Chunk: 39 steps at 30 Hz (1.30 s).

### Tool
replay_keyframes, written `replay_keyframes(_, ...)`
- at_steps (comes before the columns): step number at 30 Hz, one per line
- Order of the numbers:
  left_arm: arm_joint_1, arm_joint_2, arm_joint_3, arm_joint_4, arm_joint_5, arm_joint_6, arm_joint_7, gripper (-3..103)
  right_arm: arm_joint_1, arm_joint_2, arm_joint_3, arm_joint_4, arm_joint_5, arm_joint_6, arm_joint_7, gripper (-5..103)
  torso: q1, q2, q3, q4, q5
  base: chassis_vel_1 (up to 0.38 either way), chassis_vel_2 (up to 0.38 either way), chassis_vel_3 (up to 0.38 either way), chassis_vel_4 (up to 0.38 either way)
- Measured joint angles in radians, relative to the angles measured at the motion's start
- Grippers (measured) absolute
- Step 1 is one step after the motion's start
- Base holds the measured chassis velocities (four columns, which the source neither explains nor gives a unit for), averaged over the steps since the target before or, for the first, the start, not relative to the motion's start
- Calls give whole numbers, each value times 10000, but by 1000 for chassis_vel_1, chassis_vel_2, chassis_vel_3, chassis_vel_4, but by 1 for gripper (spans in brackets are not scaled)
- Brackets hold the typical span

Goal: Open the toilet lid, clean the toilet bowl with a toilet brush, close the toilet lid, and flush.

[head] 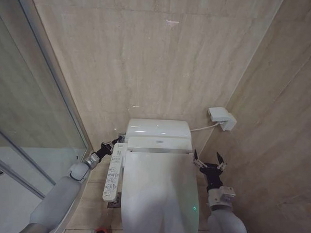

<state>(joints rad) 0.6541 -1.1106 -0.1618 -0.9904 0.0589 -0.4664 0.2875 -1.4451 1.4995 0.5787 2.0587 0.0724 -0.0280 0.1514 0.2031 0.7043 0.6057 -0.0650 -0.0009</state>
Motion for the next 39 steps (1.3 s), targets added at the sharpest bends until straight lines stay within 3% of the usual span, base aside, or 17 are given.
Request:
replay_keyframes(10, 1154, 224, -1374, -445, 35, -107, -24, 0, 0, 0, 0, 0, 0, 0, 0, 100, 0, 0, -1, 10, 3, 0, 0, 0, 0)
replay_keyframes(17, 1999, 410, -2051, -1335, -601, -113, -999, 0, 0, 0, 0, 0, -1, 0, 0, 100, -1, 0, -2, 7, 7, 0, 0, 0, 0)
replay_keyframes(22, 3163, 400, -2610, -3965, -1833, 1468, -2291, -3, 0, 0, 0, 0, 0, 0, 0, 100, -3, 2, -3, 14, 11, 0, 0, 0, 0)
replay_keyframes(25, 3512, 371, -2876, -4868, -2084, 1856, -2521, -3, 0, 0, 0, 0, 0, 0, 0, 100, -3, 2, -3, 9, 9, 0, 0, 0, 0)
replay_keyframes(26, 3671, 355, -3011, -5297, -2179, 2017, -2591, 23, 0, 1, 0, 1, 0, 0, 0, 100, -3, 3, -4, 9, 11, 0, 0, 0, 0)
replay_keyframes(32, 4772, 210, -3848, -7177, -2630, 2684, -2768, 23, 0, 0, 0, 0, 0, 0, 0, 100, -3, 3, -4, 7, 12, 0, 0, 0, 0)
replay_keyframes(33, 5089, 152, -4049, -7579, -2756, 2837, -2794, 50, 0, 0, 0, 0, 0, 0, 0, 100, -2, 2, -3, 11, 9, 0, 0, 0, 0)
replay_keyframes(39, 6592, -473, -5018, -9384, -3390, 3472, -3104, 50, 0, 1, 0, 0, 0, 0, 0, 100, -3, 3, -4, 11, 9, 0, 0, 0, 0)
